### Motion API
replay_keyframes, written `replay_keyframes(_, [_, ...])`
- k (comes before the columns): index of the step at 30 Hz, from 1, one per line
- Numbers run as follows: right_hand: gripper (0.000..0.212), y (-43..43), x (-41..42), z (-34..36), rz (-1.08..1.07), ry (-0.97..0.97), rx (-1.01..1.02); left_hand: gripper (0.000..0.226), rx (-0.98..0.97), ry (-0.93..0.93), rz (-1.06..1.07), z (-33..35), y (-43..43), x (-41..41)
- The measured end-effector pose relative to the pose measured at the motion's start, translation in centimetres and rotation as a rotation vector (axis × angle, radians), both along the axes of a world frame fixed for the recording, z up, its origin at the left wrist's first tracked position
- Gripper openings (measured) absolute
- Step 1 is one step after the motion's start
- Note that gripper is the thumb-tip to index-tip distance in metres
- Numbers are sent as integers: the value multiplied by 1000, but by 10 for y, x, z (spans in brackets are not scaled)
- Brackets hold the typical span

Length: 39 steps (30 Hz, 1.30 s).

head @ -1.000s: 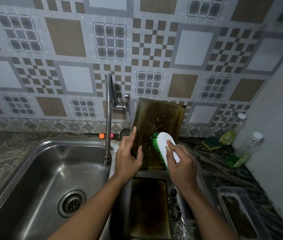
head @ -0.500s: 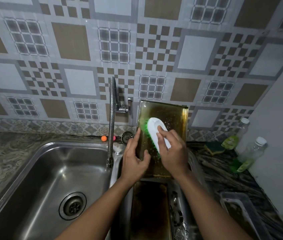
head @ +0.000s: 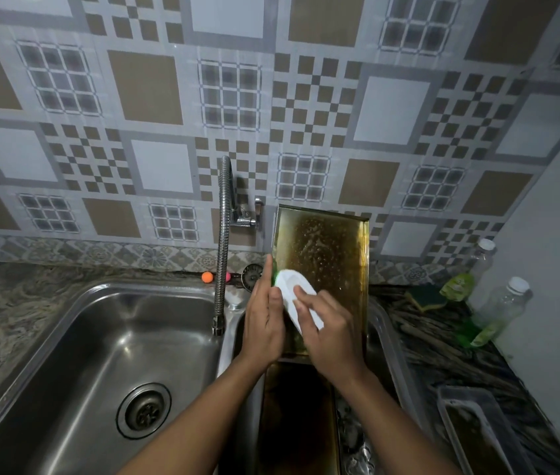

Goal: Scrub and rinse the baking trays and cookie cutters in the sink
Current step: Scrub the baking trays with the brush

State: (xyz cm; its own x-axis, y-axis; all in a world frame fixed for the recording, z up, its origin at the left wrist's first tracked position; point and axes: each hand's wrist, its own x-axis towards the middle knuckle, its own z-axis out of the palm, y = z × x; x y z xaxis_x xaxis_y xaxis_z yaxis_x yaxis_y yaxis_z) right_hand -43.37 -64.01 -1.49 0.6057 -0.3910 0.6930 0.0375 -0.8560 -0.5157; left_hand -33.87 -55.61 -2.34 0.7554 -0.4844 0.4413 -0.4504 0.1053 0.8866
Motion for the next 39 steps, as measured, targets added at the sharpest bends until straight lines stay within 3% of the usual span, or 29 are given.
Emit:
replay_keyframes(3, [31, -7, -10, 0, -50, -3, -75, 87, -5, 1, -45, -3, 4, -3])
replay_keyframes(7, [29, -20, 3, 18, -187, -52, 23, 92, -5, -38, -147, -4, -1, -8])
replay_keyframes(14, [29, 8, -16, -13, 66, 106, 80, 95, -50, 71, -59, 5, 1, 2])
replay_keyframes(19, [24, 7, -40, -23, 60, 149, 84, 57, 12, 82, -37, -2, 4, -6])
replay_keyframes(21, [25, 3, -52, -25, 63, 203, 102, 53, -9, 115, 10, -3, 4, -4])
replay_keyframes(28, [29, -22, -75, -39, -146, 376, 110, 76, 124, -95, 97, -7, 5, 4])
replay_keyframes(31, [24, -32, -77, -34, -241, 338, 168, 83, 150, -163, 100, -11, 7, 7])
replay_keyframes(35, [26, -20, -71, -40, -212, 407, 174, 87, 132, -207, 124, -5, 6, 7])
replay_keyframes(39, [21, -19, -86, -43, -278, 401, 313, 94, 253, -253, 136, -3, 13, 8])
